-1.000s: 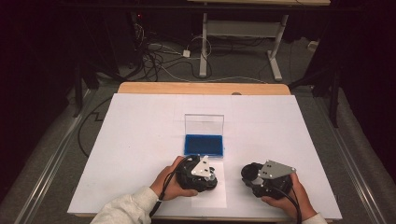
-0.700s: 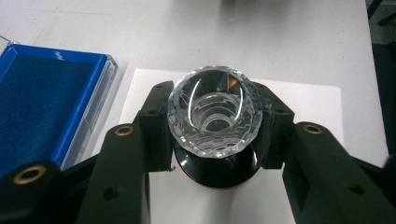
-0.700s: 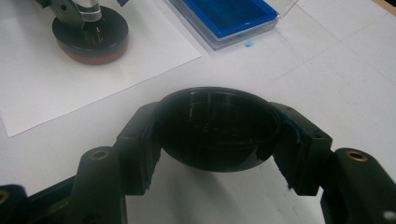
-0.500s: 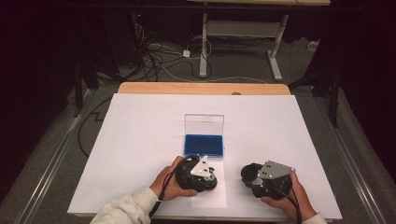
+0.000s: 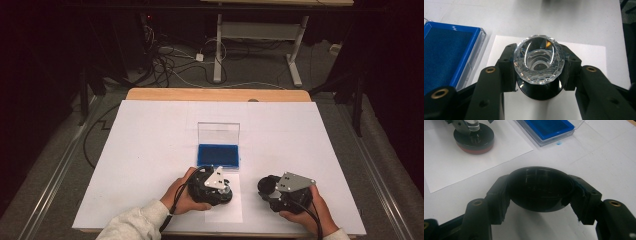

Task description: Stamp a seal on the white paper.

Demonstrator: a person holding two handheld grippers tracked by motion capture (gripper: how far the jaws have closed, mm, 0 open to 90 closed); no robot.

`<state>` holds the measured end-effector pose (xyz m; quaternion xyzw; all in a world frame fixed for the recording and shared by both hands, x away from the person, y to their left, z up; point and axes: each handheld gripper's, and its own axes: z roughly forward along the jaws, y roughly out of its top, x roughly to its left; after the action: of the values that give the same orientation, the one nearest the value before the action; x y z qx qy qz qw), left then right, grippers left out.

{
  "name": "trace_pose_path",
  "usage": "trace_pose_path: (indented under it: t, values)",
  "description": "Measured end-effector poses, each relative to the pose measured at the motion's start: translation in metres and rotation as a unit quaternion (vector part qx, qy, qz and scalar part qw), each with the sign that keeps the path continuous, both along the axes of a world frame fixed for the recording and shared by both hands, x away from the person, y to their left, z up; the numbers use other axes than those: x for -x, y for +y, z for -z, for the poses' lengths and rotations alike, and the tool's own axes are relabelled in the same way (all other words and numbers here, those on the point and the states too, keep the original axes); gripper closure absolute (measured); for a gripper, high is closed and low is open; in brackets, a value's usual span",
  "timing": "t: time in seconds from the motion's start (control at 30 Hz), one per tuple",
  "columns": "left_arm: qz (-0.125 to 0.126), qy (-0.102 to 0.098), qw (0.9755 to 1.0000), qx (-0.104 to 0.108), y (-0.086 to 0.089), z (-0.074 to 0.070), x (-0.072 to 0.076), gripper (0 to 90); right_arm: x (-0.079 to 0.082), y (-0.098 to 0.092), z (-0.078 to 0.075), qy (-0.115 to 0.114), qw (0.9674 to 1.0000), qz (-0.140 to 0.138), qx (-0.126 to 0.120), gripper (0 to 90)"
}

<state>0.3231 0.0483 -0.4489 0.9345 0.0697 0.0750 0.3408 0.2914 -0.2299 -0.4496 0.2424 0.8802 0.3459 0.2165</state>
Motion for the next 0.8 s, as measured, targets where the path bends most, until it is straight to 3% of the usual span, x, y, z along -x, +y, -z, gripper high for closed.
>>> trace_pose_path:
  t: [0.8]
  values:
    - [-0.003, 0.004, 1.0000, 0.006, -0.0001, 0.0013, -0.0004, 54.7, 0.0002, 0.0001, -0.0004, 0.000, 1.0000, -0.003, -0.001, 38.6]
